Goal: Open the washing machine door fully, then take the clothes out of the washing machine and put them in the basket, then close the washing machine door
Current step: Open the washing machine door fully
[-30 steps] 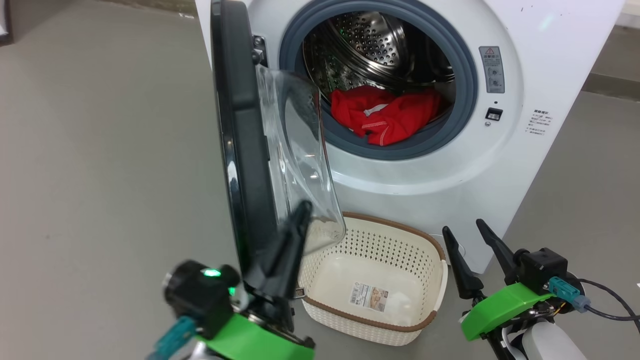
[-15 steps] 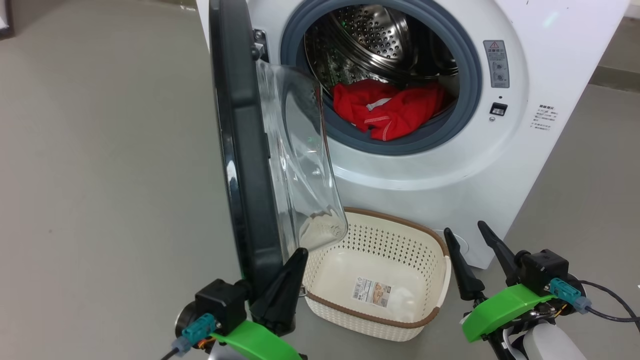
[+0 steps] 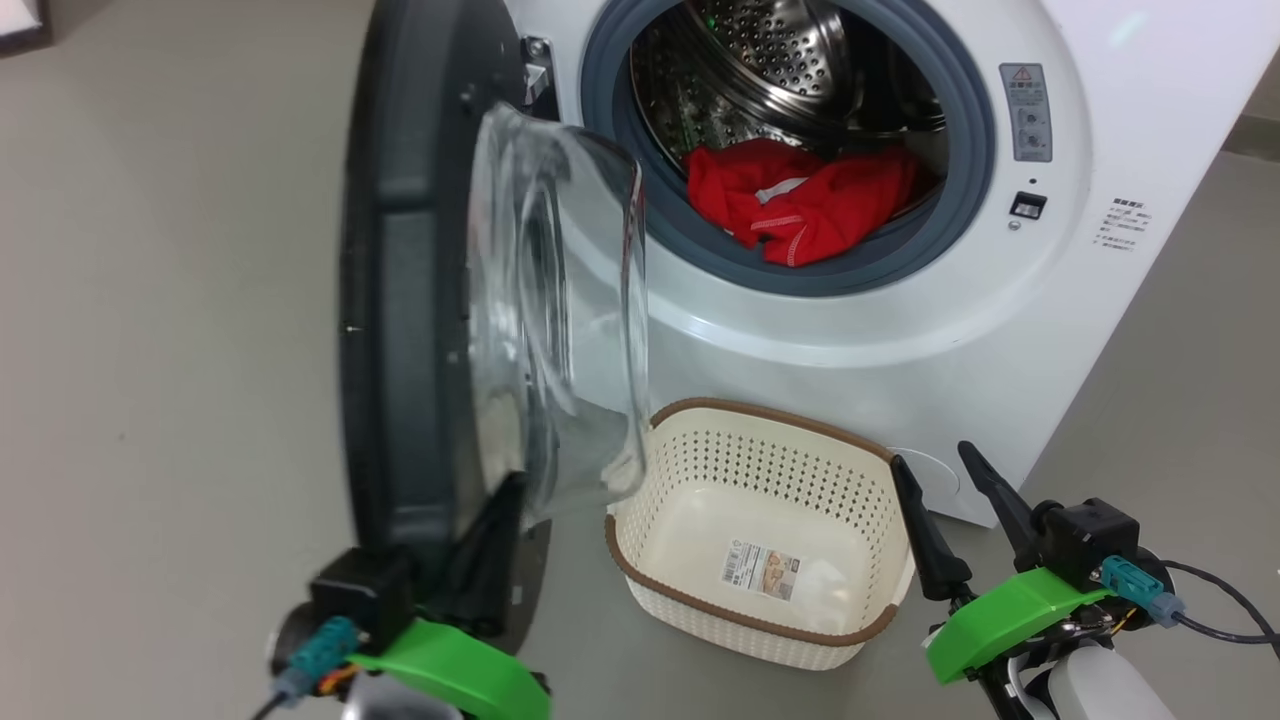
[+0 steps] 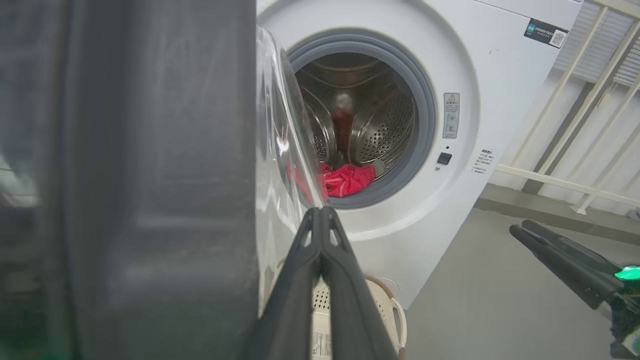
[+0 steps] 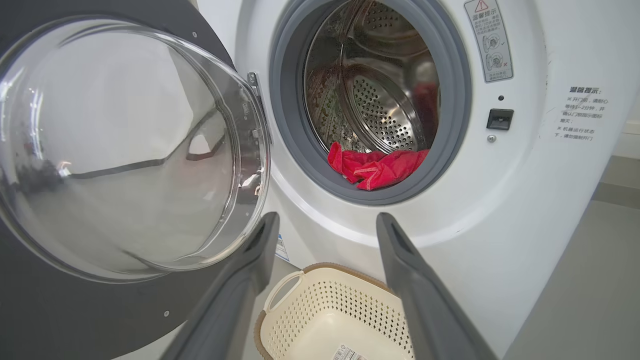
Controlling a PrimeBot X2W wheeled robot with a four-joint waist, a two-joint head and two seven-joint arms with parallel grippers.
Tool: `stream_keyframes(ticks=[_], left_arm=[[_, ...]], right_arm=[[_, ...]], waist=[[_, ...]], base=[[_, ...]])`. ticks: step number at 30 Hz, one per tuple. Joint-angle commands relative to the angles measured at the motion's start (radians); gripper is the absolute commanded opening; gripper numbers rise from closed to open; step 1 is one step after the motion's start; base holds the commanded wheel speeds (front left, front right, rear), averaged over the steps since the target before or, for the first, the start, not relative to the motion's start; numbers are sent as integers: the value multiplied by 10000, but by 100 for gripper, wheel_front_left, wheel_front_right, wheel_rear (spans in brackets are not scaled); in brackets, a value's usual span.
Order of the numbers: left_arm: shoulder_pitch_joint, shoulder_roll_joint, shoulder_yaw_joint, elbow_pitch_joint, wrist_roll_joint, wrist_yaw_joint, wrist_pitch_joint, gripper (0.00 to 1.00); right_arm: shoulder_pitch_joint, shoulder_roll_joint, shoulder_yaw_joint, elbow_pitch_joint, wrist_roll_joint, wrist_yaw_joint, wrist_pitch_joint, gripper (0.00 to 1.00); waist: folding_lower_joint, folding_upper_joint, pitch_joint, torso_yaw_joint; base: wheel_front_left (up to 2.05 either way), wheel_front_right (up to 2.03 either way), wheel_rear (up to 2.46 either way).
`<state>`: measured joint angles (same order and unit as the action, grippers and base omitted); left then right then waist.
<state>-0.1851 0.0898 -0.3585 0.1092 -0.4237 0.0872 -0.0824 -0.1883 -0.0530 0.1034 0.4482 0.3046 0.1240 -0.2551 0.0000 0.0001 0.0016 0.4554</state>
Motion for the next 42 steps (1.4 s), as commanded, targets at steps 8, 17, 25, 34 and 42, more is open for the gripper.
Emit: stream_keyframes(ticks=[8,17,25,34,42], left_arm=[[1,655,1247,-514,-42,613,-226,0],[309,1065,2029,-658,-143,1193,-281,0],[355,1421,2897,-545,-360,1642,-456,0],[-58,1932,3812,75,-769,1767,-627,0],[-414,2369,4210,831,-918,1666,-821,0]], right_arm=[[-365,21,194,-195,-158,67,-66,100],[-440,-95,239,-214,-160,67,-67,100],[-565,-276,321,-220,-134,67,-67,100],[-655,-539,388,-199,-155,67,-67,100],[-658,-662,467,-208,-144,67,-67,100]], waist=[[0,-1,237,147],[0,-1,462,173],[0,-1,742,31],[0,-1,989,-77],[0,-1,1068,-121]], base=[[0,0,0],[0,0,0],[0,0,0],[0,0,0],[0,0,0]])
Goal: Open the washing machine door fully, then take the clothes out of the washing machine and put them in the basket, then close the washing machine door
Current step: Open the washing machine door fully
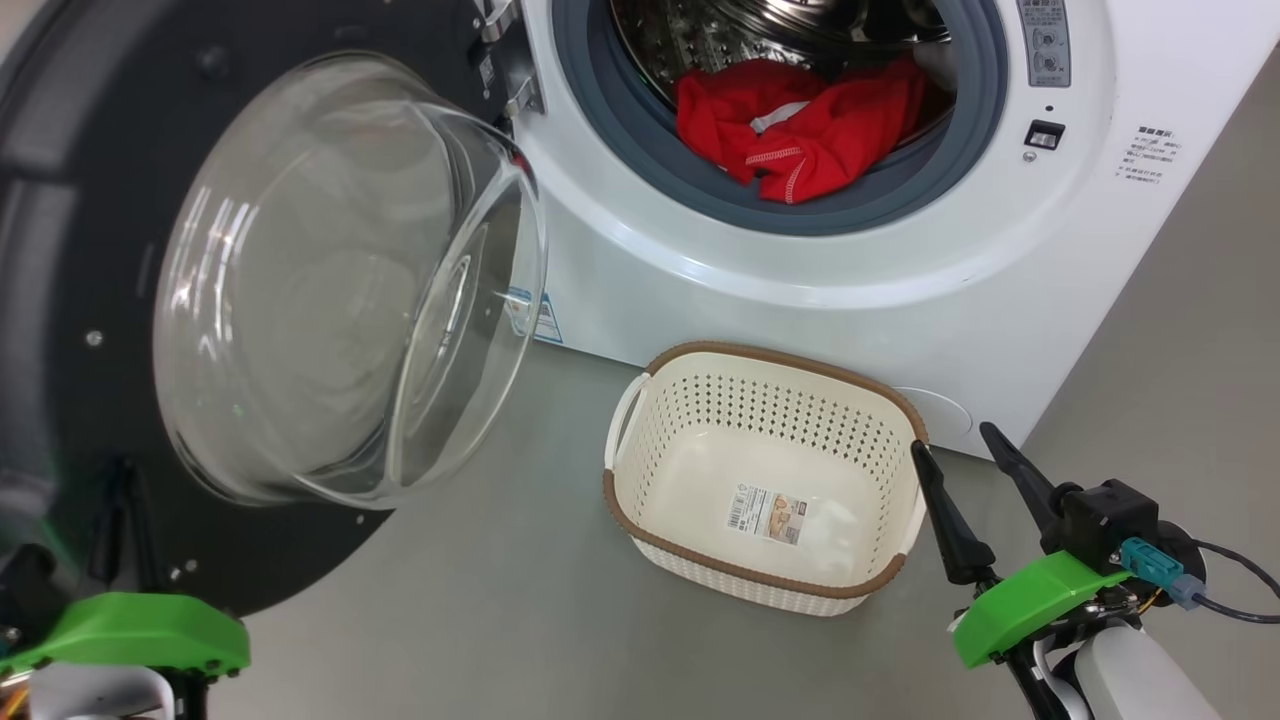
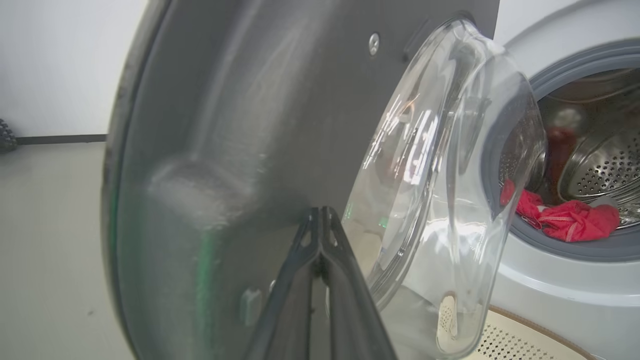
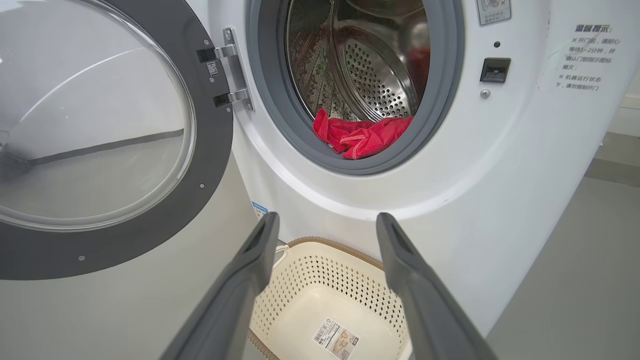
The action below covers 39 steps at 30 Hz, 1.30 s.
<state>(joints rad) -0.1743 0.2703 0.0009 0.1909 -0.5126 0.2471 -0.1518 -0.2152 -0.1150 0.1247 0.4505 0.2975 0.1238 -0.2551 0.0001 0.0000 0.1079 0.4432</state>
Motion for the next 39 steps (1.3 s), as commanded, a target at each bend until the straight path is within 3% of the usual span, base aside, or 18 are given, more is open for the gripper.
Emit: stream_keyframes(ticks=[1,9,30,39], left_arm=[[-572,657,653,180,-17,26,-177,0],[-887,890,1018,1101,-157,-120,-622,0],[-2943,2011,1298,4280,-303,-1106,-983,0],[-3422,2204,1355,5336,-235,-1619,-1079,0]], right_arm=[[-380,-58,252,-235,-71,69,-67,100],[-255,-166,254,-236,-95,69,-67,100],[-369,-531,474,-186,-46,69,-67,100],[-446,-518,549,-118,12,69,-67,100]], waist=[[-1,0,4,3],[-1,0,-18,-32],[-1,0,205,-243],[-1,0,168,-389]], base=[[0,0,0],[0,0,0],[0,0,0],[0,0,0]])
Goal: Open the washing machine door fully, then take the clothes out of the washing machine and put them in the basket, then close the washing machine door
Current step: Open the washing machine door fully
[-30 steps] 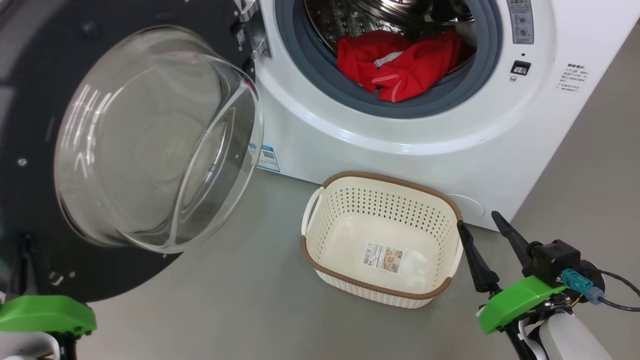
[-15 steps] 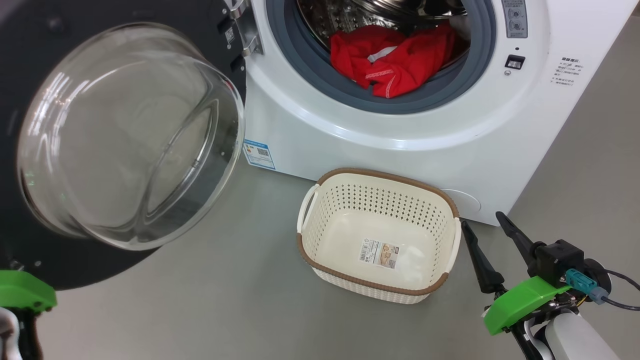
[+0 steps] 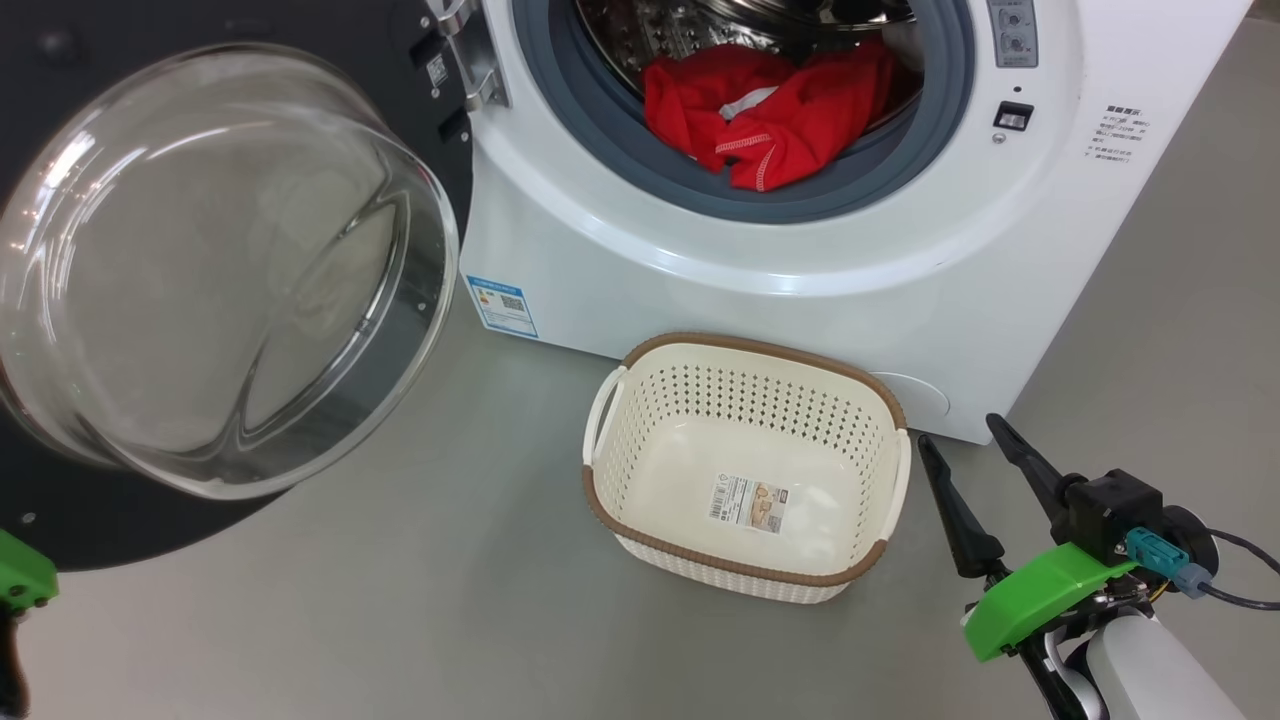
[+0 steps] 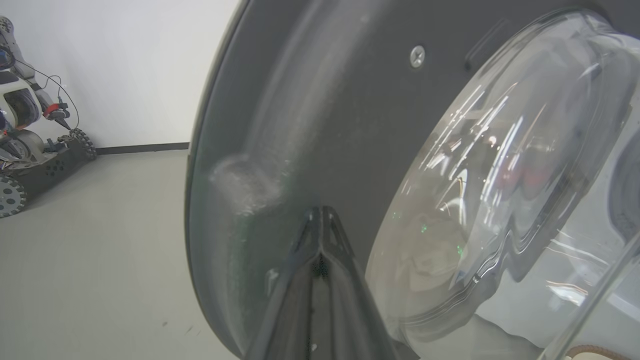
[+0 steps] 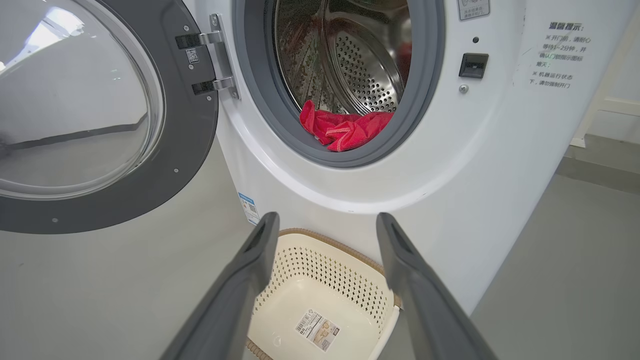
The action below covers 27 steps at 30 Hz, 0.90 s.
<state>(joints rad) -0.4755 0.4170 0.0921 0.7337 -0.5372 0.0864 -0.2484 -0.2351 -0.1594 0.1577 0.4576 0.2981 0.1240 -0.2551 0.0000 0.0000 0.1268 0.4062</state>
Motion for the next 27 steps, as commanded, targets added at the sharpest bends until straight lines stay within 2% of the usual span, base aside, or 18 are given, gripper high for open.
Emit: stream_keyframes(ticks=[1,4,5,6,8,9,10,20,24,27], left_arm=[[-394,756,432,-39,57,-76,-118,0],[-303,720,489,-168,232,-130,-127,0],[-252,697,545,-322,308,-129,-128,18],[-183,654,612,-490,368,-120,-129,28],[-8,576,750,-893,479,-137,-130,65],[84,528,826,-1124,515,-152,-131,88],[186,477,897,-1373,535,-184,-131,100],[1167,119,979,-4018,1028,120,-132,100],[1549,-313,873,-5365,1037,152,-133,100],[1831,-566,588,-5881,988,63,9,100]], right_arm=[[-243,-60,211,-187,12,67,-67,100],[-224,28,132,-201,69,67,-67,100],[-217,46,128,-190,84,67,-67,100],[-209,74,113,-181,96,67,-67,100],[-204,126,106,-159,118,67,-67,100],[-203,150,105,-157,133,67,-67,100],[-197,186,102,-163,137,67,-67,100],[-70,373,-255,-362,146,67,-67,100],[7,453,-439,-552,58,67,-67,100],[56,494,-585,-605,-38,67,-67,100]], waist=[[0,0,-45,-37],[0,0,-107,-80],[0,0,-137,-94],[0,0,-174,-109],[0,0,-245,-156],[0,0,-287,-185],[0,0,-329,-220],[0,0,-662,-746],[0,0,-745,-1132],[0,0,-788,-1458]], base=[[0,0,0],[0,0,0],[0,0,0],[0,0,0],[0,0,0],[0,0,0],[0,0,0],[0,0,0],[0,0,0],[0,0,0]])
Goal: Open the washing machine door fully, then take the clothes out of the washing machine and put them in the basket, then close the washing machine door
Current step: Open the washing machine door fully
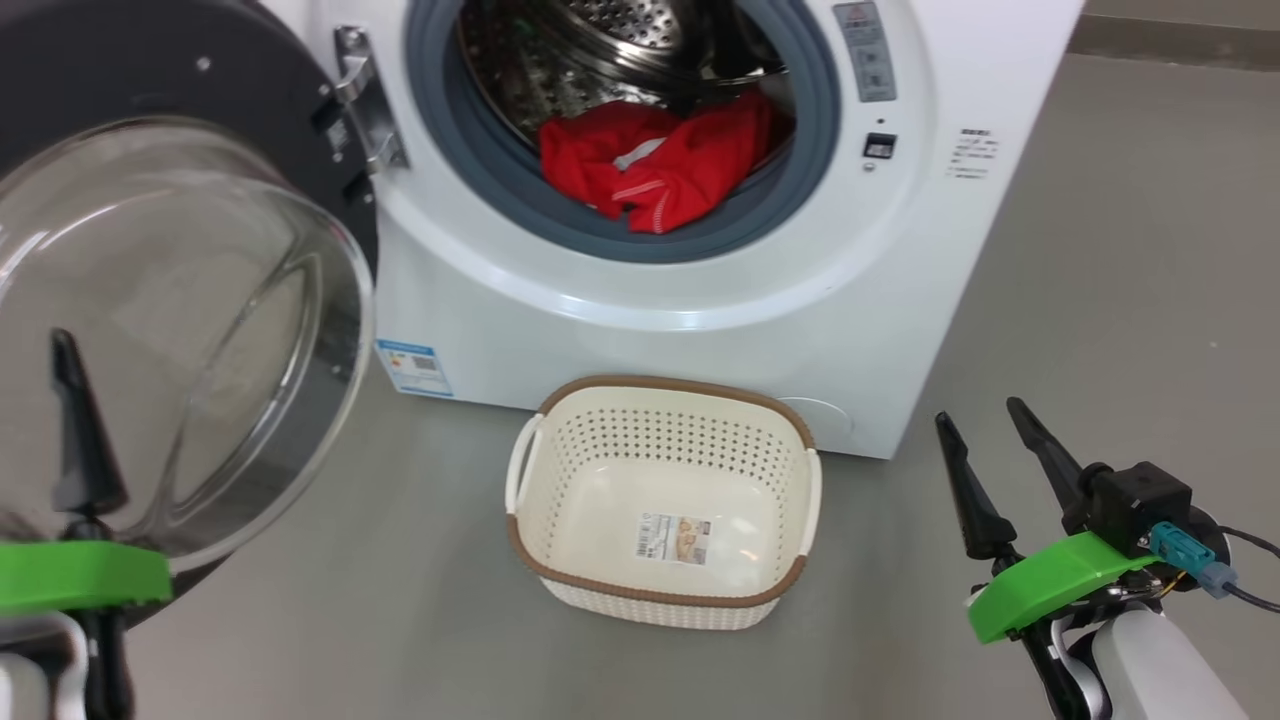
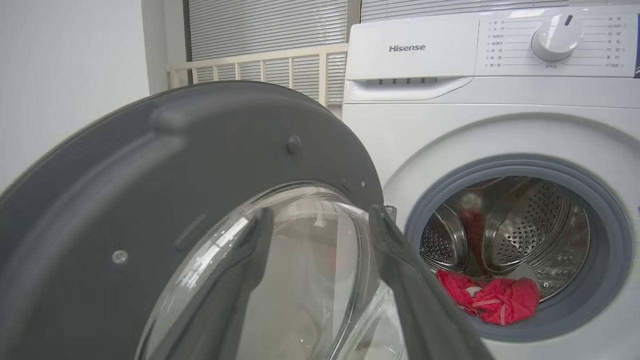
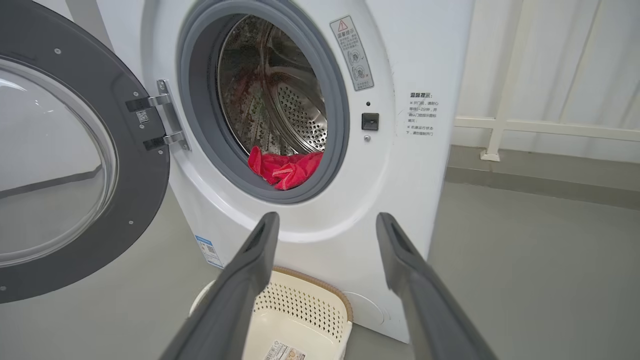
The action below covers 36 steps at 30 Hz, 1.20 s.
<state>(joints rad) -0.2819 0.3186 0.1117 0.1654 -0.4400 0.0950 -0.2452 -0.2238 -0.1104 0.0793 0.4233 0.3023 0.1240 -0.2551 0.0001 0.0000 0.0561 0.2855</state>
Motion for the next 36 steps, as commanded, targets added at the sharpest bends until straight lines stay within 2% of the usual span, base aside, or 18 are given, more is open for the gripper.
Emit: stream_keyframes(ticks=[1,3,9,12,16,22,28,36], left_arm=[[-47,342,313,-326,-14,-47,19,100],[129,234,133,-572,18,-62,94,100],[723,-62,-598,-1363,-67,-497,389,100],[1057,-263,-1038,-1811,231,-466,312,100],[1333,-486,-1308,-1912,333,-430,244,100],[2032,-748,-1629,-1411,441,-456,79,100],[2495,-907,-1630,-959,560,-467,-84,100],[2833,-1076,-1641,-414,927,-494,-156,100]], right_arm=[[-64,13,154,-289,-118,67,-67,100],[-89,40,28,-388,-214,67,-67,100],[-46,228,-456,-669,-404,67,-67,100],[-31,357,-720,-797,-572,67,-67,100],[51,419,-733,-945,-572,67,-67,100],[380,460,-594,-1361,-514,67,-67,100],[705,371,-408,-1761,-507,67,-67,100],[1092,200,-287,-1964,-616,67,-67,100]], waist=[[-1,0,-78,-370],[-1,0,-74,-620],[-1,0,-79,-1426],[-1,0,-66,-1985],[-1,0,-134,-2384],[-1,0,-424,-3212],[-1,0,-588,-3662],[-1,0,-769,-3809]], base=[[0,0,0],[0,0,0],[0,0,0],[0,0,0],[0,0,0],[0,0,0],[0,0,0],[0,0,0]])
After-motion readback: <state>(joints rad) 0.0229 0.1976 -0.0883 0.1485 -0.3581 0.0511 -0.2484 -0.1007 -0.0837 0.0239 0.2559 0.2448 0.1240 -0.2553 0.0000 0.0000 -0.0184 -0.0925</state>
